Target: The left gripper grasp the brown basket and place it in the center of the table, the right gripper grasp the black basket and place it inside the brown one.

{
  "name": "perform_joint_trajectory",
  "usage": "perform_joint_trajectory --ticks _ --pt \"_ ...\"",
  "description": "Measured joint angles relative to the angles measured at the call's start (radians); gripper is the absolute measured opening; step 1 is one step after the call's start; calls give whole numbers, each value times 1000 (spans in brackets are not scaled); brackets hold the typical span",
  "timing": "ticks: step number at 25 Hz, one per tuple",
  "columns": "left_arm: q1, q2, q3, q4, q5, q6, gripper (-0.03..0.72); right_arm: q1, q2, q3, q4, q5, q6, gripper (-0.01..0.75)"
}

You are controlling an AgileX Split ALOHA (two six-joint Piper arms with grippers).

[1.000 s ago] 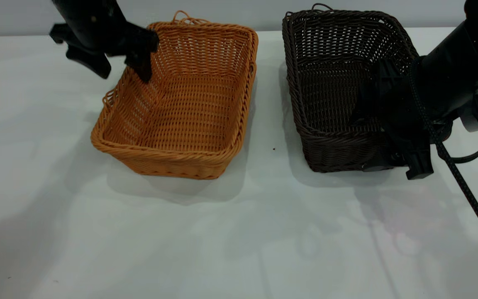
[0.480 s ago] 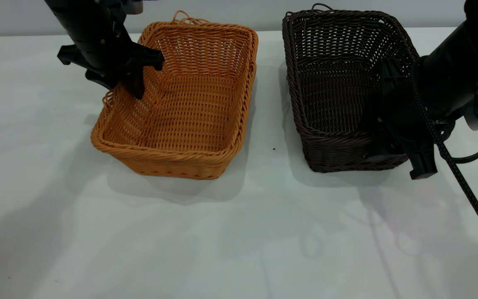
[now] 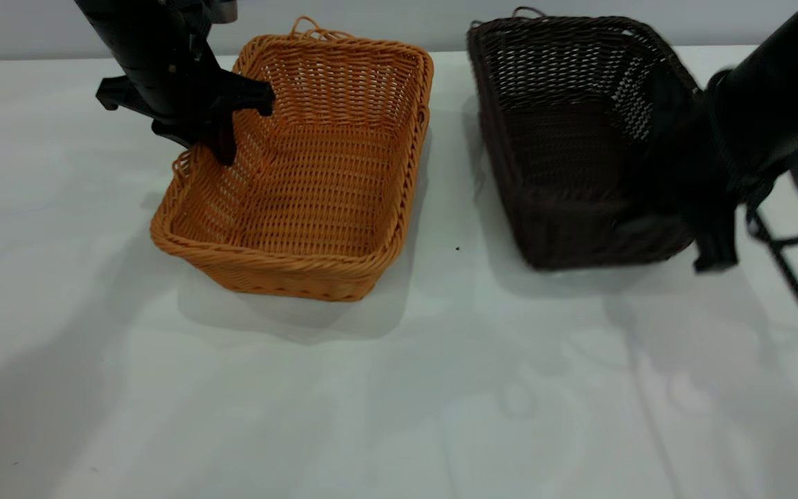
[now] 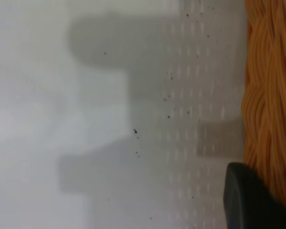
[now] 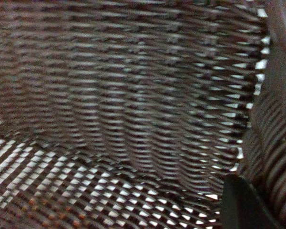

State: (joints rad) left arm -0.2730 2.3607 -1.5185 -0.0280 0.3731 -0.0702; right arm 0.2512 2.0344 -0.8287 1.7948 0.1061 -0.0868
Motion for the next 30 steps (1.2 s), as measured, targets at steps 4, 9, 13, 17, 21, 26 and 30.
perform_joint_trajectory --ticks 4,9,13,17,21,26,30 --pt "0 0 0 0 0 70 83 -125 -105 2 -2 59 -223 77" --pt "-11 0 0 -8 -27 235 83 -321 -206 -33 -135 335 -474 77" --pt "-62 0 0 -11 -71 483 83 -428 -215 -96 -409 562 -418 77" --pt "-142 0 0 -15 -160 811 83 -458 -215 -180 -692 700 -352 77" --pt "-215 0 0 -20 -242 1108 83 -458 -215 -236 -809 774 -339 77" --pt "-252 10 0 -14 -291 1225 83 -460 -215 -252 -800 761 -331 77" --pt "-260 24 -2 -11 -309 1239 83 -461 -215 -252 -800 755 -331 77"
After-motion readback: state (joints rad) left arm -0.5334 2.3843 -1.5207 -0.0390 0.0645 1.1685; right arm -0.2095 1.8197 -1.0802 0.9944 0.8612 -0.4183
